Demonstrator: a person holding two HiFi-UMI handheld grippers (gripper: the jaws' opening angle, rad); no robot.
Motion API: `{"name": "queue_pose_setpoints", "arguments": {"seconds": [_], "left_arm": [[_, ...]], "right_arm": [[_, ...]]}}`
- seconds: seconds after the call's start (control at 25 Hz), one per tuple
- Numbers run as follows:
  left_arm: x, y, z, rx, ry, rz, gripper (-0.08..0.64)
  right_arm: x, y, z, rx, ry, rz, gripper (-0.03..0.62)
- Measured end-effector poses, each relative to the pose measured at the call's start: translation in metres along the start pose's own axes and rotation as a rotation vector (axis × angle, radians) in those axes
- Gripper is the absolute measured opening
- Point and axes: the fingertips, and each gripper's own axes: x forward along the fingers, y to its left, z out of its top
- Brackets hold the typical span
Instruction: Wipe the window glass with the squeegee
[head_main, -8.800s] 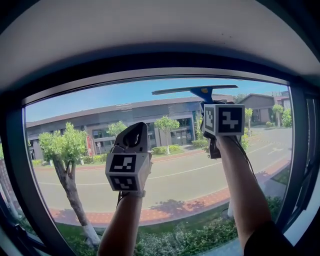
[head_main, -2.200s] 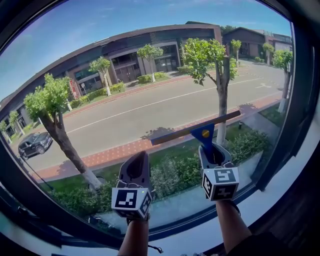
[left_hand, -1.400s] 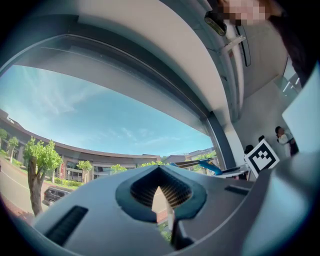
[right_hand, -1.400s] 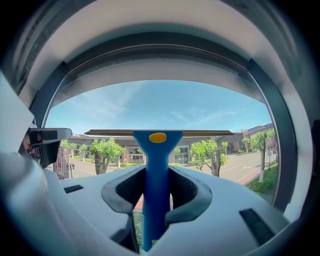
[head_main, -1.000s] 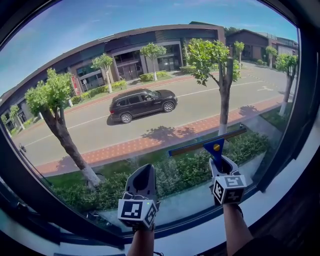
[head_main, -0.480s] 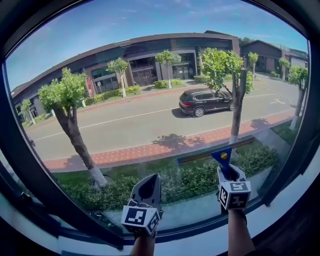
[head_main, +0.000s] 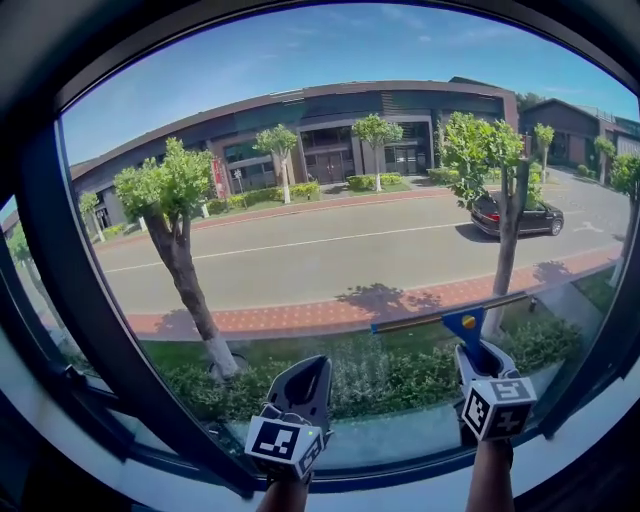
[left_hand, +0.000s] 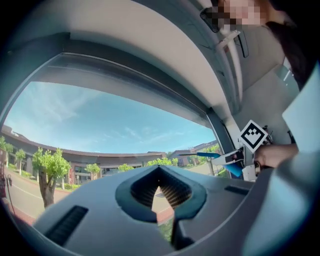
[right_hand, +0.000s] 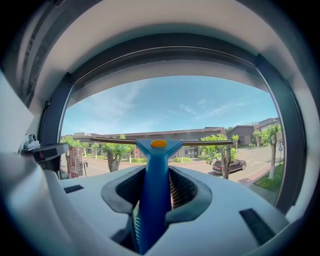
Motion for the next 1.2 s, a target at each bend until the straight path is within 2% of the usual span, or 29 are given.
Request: {"name": "queue_pose_setpoints", "arguments": {"seconds": [0.12, 0.24, 0.36, 0.48, 0.68, 0.92, 1.2], "left_arm": [[-0.006, 0.016, 0.04, 0.049, -0.038, 0.032, 0.002], [-0.014, 0.038, 0.091, 0.077, -0.129, 0.034, 0.002], [-0.03, 0.073, 0.142, 0.125, -0.217, 0.051, 0.002], [-0.041, 0.113, 0.182, 0.19, -0.279, 0.058, 0.002], [-0.063, 0.172, 0.206, 0.259, -0.297, 0.053, 0.002], [-0.093, 0.25, 0.242, 0.254, -0.397, 0.06, 0.002], [-0.087, 0.278, 0.301, 0.293, -0.485, 0.076, 0.002]], "right_arm": [[-0.017, 0.022, 0.015, 0.016, 0.024, 0.041, 0.133], [-0.02, 0.05, 0.04, 0.014, 0.008, 0.09, 0.133], [-0.015, 0.085, 0.067, -0.033, -0.018, 0.083, 0.133], [-0.01, 0.128, 0.1, -0.019, -0.074, 0.081, 0.133], [-0.01, 0.19, 0.142, -0.008, -0.163, 0.022, 0.133], [-0.006, 0.26, 0.211, 0.013, -0.301, 0.017, 0.133], [-0.008, 0.297, 0.31, -0.068, -0.439, -0.013, 0.133]]}}
